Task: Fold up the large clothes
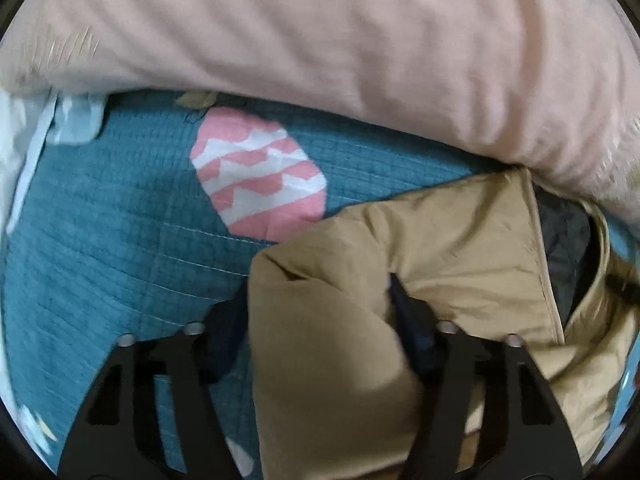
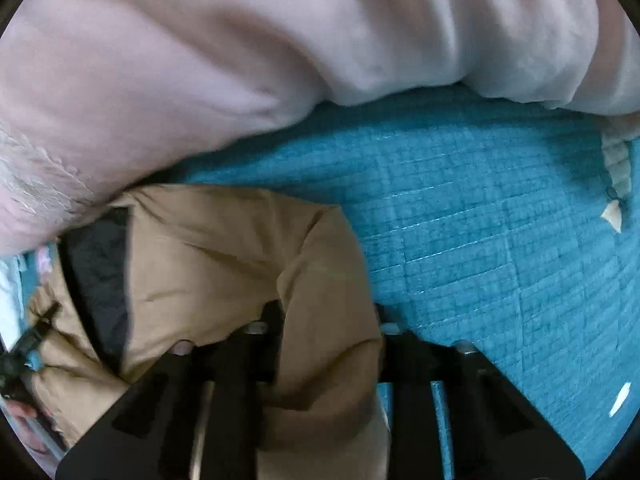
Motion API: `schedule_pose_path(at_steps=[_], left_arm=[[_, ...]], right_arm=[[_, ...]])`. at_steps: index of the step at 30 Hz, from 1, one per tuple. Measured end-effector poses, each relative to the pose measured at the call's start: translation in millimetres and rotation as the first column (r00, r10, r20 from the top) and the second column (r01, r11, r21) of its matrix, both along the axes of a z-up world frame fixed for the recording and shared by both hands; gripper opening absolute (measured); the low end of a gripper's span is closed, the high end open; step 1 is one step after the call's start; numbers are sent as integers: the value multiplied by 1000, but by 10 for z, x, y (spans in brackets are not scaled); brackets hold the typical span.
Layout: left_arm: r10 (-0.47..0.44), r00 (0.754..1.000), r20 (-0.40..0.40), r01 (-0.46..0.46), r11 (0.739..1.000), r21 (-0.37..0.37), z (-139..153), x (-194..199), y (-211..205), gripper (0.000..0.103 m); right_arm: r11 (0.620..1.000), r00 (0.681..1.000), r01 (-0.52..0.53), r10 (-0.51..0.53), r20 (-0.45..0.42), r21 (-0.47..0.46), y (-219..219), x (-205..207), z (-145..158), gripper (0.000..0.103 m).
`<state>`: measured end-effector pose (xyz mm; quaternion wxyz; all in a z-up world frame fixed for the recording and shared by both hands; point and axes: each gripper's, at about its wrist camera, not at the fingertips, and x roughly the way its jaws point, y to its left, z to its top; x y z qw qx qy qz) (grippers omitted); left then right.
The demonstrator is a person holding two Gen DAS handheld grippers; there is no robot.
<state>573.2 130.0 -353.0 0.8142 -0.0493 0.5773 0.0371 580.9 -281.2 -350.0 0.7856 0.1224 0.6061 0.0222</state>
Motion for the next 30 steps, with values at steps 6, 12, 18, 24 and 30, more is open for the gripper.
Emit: schedule_pose_path(at_steps=[6, 12, 18, 24, 30], left_arm=[[-110, 994, 2, 110, 994, -26, 271, -114, -167, 16], [-123, 990, 63, 126, 990, -58, 651, -369, -203, 15], [-112, 987, 115, 124, 987, -100, 1043, -763, -88, 15], [-119, 975, 186, 152, 973, -175, 1522, -1287, -91, 15], [-199, 947, 251, 248, 951, -182, 1756, -1965, -162, 16]], right_arm=[[1000, 997, -9, 10, 75, -7, 33, -159, 293, 12], [999, 992, -26, 21, 125, 40, -40, -432, 710, 12], [999, 985, -35, 31, 168, 23, -125, -803, 1064, 12], [998, 977, -27, 14, 213, 56, -157, -1424, 1460, 12], [996, 971, -30, 9, 238, 85, -382, -2309, 1636, 12]])
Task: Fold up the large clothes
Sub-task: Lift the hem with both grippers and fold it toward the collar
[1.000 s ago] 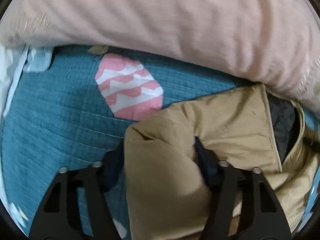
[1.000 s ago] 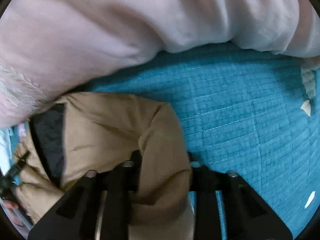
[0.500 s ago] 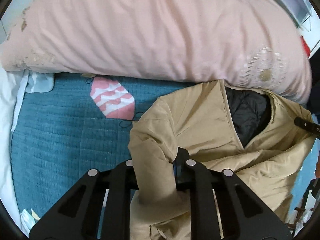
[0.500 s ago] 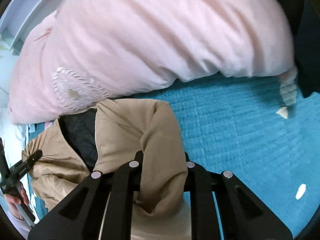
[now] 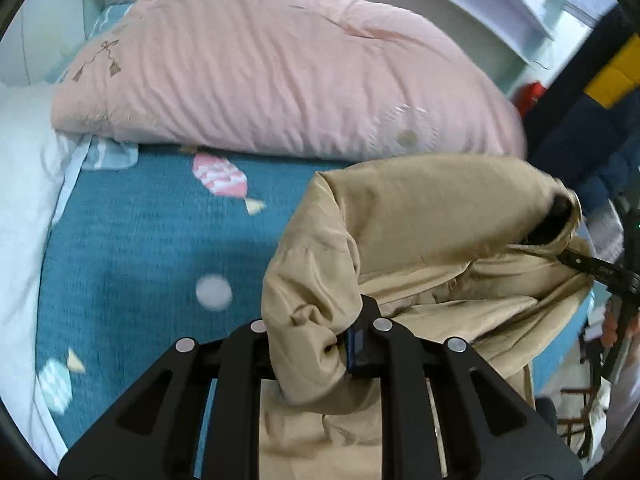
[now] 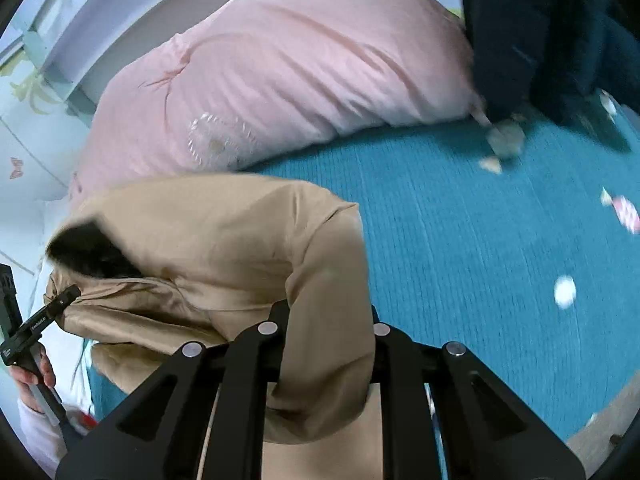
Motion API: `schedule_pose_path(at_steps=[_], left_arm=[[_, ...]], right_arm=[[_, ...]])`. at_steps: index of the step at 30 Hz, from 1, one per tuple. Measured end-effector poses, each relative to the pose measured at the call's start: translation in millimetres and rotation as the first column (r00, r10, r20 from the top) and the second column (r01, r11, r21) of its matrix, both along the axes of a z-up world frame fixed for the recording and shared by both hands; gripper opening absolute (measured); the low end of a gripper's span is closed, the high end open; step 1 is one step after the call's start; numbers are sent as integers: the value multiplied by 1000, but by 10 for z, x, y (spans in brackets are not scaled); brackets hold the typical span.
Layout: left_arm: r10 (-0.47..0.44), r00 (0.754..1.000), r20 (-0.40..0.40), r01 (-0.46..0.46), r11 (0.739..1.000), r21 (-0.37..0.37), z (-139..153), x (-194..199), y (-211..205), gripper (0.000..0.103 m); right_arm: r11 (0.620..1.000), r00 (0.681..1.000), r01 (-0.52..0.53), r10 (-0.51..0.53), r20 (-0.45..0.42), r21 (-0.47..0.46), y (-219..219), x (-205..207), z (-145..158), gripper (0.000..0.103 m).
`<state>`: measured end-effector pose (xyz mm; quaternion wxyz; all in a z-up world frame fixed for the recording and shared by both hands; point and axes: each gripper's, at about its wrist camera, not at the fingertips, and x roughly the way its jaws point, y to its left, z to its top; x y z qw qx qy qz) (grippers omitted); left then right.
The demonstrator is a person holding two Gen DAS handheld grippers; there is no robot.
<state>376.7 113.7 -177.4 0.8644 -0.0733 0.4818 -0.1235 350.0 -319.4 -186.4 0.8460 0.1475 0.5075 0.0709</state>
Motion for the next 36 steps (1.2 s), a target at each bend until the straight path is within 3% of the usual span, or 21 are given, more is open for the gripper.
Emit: schedule_pose_path(at_steps=[3, 9, 15, 19, 22, 24, 26, 27, 28, 29, 30, 32, 36], left_arm=[[-24, 1000, 8, 24, 999, -26, -81, -389, 16, 16], [-14, 998, -63, 7, 994, -110, -382, -1157, -4, 16], [15, 984, -176, -42, 988, -151, -994, -1733, 2, 16], [27, 978, -205, -56, 989, -136, -1223, -1915, -6, 17], [23, 983, -181, -38, 996, -81, -1187, -1955, -24, 21], [17, 988, -153, -24, 999, -48, -1102, -2010, -48, 26], [29, 989, -146, -34, 999, -30, -1031, -2056, -42, 55], [49, 988, -144, -51, 999, -9, -981, -2106, -36, 69], [59, 988, -140, -59, 998, 6, -964, -2146, -29, 71], [58, 989, -134, -57, 998, 16, -922, -2208, -24, 74], [54, 989, -136, -52, 999, 14, -897, -2260, -16, 80], [66, 987, -149, -64, 998, 20, -859, -2356, 18, 81], [69, 983, -169, -71, 997, -6, -759, -2545, 83, 81]], right_arm=[[1000, 1000, -4, 4, -12, -2, -16, -352, -104, 12], [1000, 998, 20, -21, -61, -3, -36, -1073, -450, 12], [999, 993, 44, -45, -110, -11, -53, -1500, -805, 12], [998, 991, 16, -23, -130, -54, -14, -1713, -1056, 13], [998, 991, 3, -11, -133, -62, 47, -1837, -1150, 16], [996, 993, -31, 21, -117, -84, 103, -1920, -1078, 20], [996, 993, -46, 38, -108, -72, 99, -1991, -976, 26], [997, 993, -49, 42, -110, -60, 81, -2023, -946, 34], [998, 992, -49, 43, -116, -50, 57, -2051, -905, 43], [998, 991, -41, 33, -127, -57, 35, -2080, -847, 65], [996, 992, -21, 10, -123, -87, -16, -2141, -762, 71], [995, 996, -7, -2, -88, -101, -91, -2234, -670, 74], [994, 995, -10, -1, -102, -107, -286, -2387, -560, 76]])
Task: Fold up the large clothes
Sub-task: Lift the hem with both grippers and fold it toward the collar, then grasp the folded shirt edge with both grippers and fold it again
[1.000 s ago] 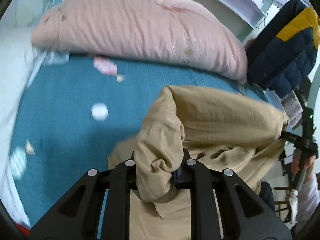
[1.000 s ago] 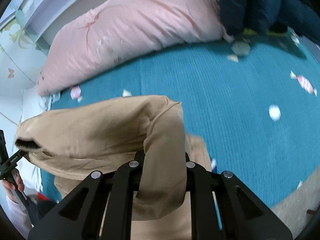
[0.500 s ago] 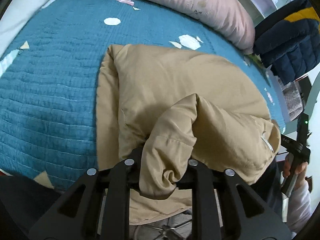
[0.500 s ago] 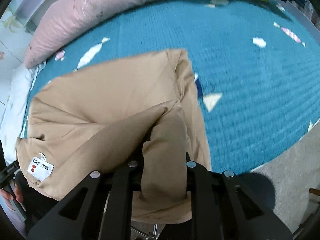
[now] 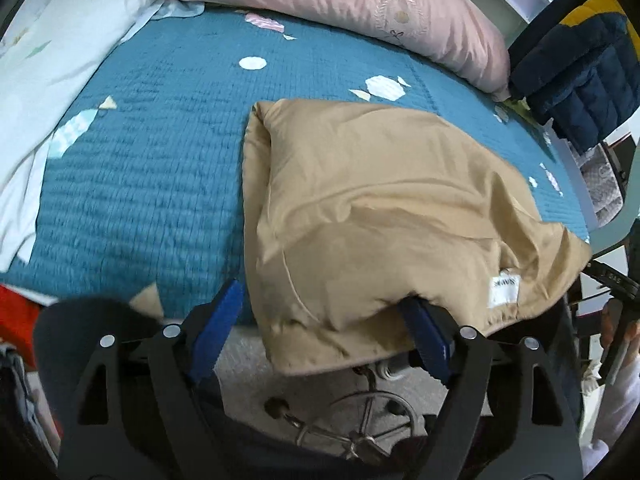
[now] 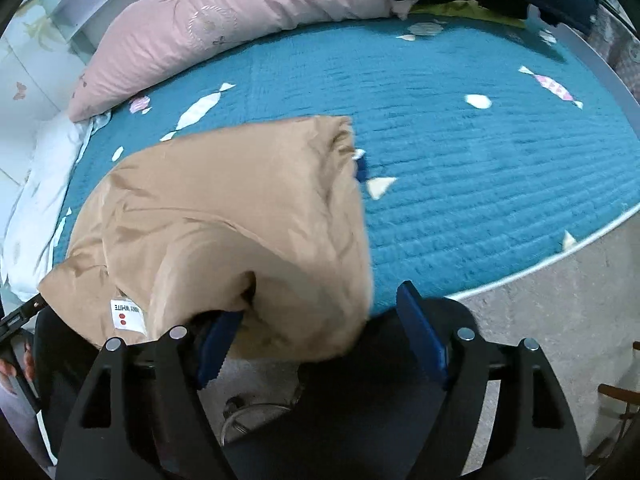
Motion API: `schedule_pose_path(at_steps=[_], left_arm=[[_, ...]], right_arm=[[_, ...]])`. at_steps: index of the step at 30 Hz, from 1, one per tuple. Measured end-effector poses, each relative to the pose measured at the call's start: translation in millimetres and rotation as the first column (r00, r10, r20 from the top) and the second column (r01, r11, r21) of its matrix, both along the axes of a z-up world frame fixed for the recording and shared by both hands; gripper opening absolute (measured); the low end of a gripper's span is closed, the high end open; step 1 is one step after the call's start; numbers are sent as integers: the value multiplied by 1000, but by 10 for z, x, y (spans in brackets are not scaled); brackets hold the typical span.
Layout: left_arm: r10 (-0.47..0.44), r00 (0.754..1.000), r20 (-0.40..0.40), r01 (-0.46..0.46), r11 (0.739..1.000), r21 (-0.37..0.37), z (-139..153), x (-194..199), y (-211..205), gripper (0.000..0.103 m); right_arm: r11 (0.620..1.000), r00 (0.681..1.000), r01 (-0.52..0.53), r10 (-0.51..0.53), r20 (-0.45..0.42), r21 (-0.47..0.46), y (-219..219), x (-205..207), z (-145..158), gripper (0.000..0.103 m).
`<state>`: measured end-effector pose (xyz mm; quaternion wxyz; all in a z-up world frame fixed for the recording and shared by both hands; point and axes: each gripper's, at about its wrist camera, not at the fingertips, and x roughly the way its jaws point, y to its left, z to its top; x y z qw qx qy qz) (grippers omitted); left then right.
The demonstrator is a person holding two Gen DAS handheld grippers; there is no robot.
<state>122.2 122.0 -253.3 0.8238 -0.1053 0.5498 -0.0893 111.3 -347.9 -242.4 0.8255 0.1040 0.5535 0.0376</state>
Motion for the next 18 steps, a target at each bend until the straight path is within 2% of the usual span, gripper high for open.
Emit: schedule_pose_path(at_steps=[3, 7, 10, 11, 12, 14, 15, 18], left_arm=[[17, 1000, -15, -16, 1000, 9, 115, -107, 32, 81], [30, 999, 30, -30, 1000, 6, 357, -171, 74, 86], [20, 997, 73, -20, 1000, 9, 478, -92, 41, 86], [10, 997, 77, -11, 1000, 8, 479, -44, 16, 86], [1, 997, 77, -1, 1000, 10, 457, 23, -41, 86], [-19, 997, 76, 20, 1000, -3, 385, 89, -140, 85], [-33, 998, 60, 33, 999, -9, 298, 144, -225, 85], [-30, 999, -12, 29, 999, -12, 8, 237, -369, 85]], right_arm=[[1000, 999, 19, -19, -26, 5, -115, -67, 33, 76], [998, 999, 44, -43, -23, 44, -276, -222, 167, 76], [993, 994, 108, -108, -5, 44, -391, -304, 267, 76], [989, 992, 125, -125, 4, 77, -387, -299, 283, 70], [988, 994, 107, -108, -1, 107, -324, -274, 271, 47], [987, 1000, 15, -11, -24, 163, -71, -165, 189, 21], [986, 999, -13, 18, -31, 166, 34, -120, 141, 15], [988, 994, -58, 72, -88, 143, 337, 63, -141, 9]])
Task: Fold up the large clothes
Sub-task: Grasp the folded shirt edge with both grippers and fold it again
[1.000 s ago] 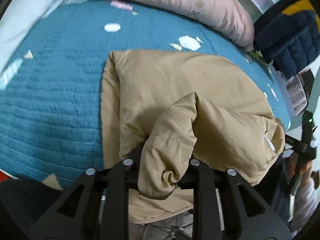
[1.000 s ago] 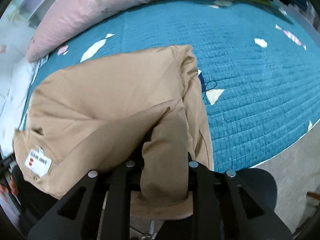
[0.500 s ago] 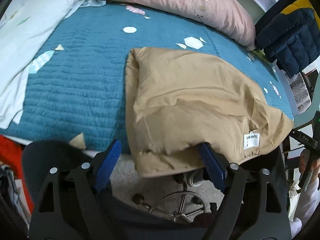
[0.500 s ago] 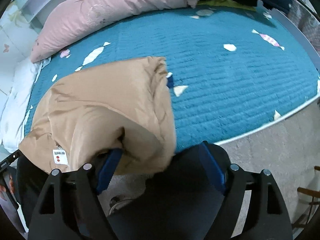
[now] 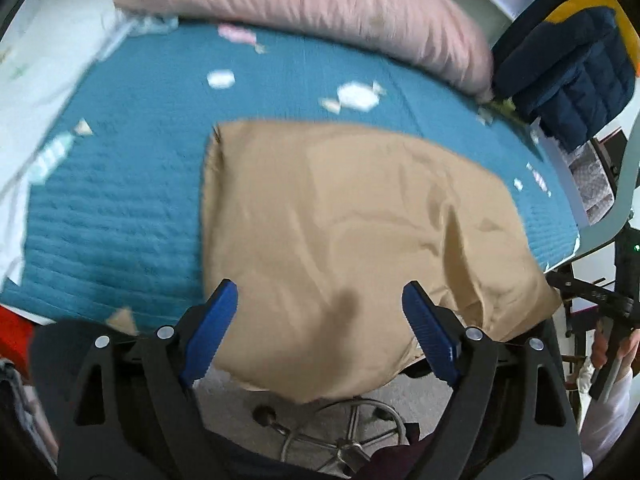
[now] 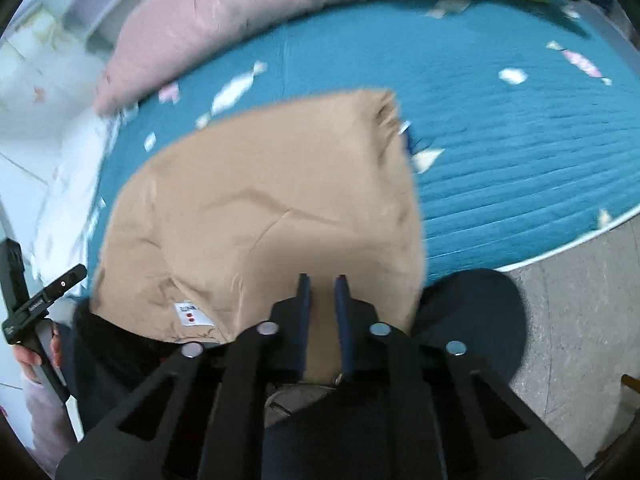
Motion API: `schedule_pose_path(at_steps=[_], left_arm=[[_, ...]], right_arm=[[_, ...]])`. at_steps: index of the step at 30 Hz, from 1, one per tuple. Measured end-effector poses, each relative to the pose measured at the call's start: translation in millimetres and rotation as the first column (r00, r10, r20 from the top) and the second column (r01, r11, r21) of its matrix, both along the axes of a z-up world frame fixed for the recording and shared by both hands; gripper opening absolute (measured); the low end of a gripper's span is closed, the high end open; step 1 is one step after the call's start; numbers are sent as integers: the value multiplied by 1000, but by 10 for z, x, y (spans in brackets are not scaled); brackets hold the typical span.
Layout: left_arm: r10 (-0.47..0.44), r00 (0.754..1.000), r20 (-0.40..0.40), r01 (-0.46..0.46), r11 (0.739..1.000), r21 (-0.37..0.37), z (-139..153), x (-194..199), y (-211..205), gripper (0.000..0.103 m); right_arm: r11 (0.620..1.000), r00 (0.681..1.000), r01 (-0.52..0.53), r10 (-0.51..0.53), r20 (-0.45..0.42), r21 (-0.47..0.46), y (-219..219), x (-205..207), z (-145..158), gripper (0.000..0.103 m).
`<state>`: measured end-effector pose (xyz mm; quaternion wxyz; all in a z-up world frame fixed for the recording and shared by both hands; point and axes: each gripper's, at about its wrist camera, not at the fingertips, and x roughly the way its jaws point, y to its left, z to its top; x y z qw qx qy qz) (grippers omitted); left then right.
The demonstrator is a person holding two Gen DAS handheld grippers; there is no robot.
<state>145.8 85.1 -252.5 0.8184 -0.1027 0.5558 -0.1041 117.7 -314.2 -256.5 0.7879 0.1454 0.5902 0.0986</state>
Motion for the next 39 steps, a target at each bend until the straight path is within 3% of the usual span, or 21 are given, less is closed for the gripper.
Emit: schedule_pose_path(at_steps=[4, 7, 9, 11, 15, 16, 17, 18, 20, 24, 27, 28, 29, 30, 31, 33, 35, 37, 39], left_arm=[[62, 994, -91, -60, 998, 27, -428, 46, -13, 78], [59, 990, -129, -53, 997, 52, -704, 77, 4, 79], [60, 991, -124, -52, 996, 69, -681, 80, -6, 79], [69, 991, -116, -62, 996, 64, -603, 93, -1, 79], [93, 991, -101, -92, 996, 10, -388, 136, 103, 80], [99, 991, -90, -101, 995, -7, -318, 171, 144, 80], [105, 991, -81, -106, 994, -17, -261, 217, 176, 82], [110, 992, -67, -112, 993, -24, -209, 280, 194, 84], [126, 991, -39, -127, 992, -19, -134, 403, 240, 84], [145, 989, -22, -146, 988, -53, -117, 784, 306, 85], [166, 986, -9, -166, 984, -69, -312, 1040, 358, 84], [181, 983, -31, -183, 980, -77, -393, 1100, 386, 84], [196, 979, -61, -202, 974, -102, -488, 1147, 391, 81], [207, 975, -84, -218, 964, -153, -570, 1198, 397, 73], [206, 975, -84, -218, 961, -172, -587, 1213, 382, 68], [174, 983, -60, -182, 971, -155, -556, 1250, 300, 43], [136, 991, -14, -136, 983, -126, -436, 1263, 240, 31], [131, 991, 15, -128, 983, -130, -320, 1298, 235, 29], [143, 990, 22, -138, 981, -136, -279, 1361, 262, 29]], right_arm=[[994, 993, 20, -31, -112, -106, 142, 220, -533, 7], [993, 980, 112, -117, -162, -41, 41, 315, -845, 4], [987, 970, 159, -160, -181, -20, 23, 321, -841, 5], [990, 977, 131, -138, -162, -53, 76, 318, -723, 9], [993, 984, 113, -115, -134, -24, 32, 353, -466, 13], [993, 985, 120, -122, -119, -19, -4, 377, -400, 16], [991, 987, 133, -134, -94, -12, -57, 422, -310, 30], [989, 987, 145, -145, -70, -7, -102, 467, -230, 53], [983, 983, 181, -181, -1, -26, -205, 604, -74, 70], [979, 980, 198, -196, 40, -46, -216, 918, -24, 70], [971, 970, 239, -238, -41, 15, -232, 1229, -296, 70], [969, 968, 245, -242, -64, 39, -295, 1301, -357, 68], [966, 968, 244, -238, -81, 87, -264, 1396, -472, 59], [969, 972, 225, -217, -87, 106, -215, 1480, -532, 44], [975, 976, 200, -190, -101, 96, -165, 1556, -610, 38], [973, 973, 209, -197, -122, 98, -128, 1635, -668, 20], [977, 978, 197, -190, -84, 85, -87, 1672, -556, 14], [986, 987, 158, -159, -3, 56, -22, 1734, -336, 13], [987, 989, 149, -150, 15, 57, -8, 1848, -237, 13]])
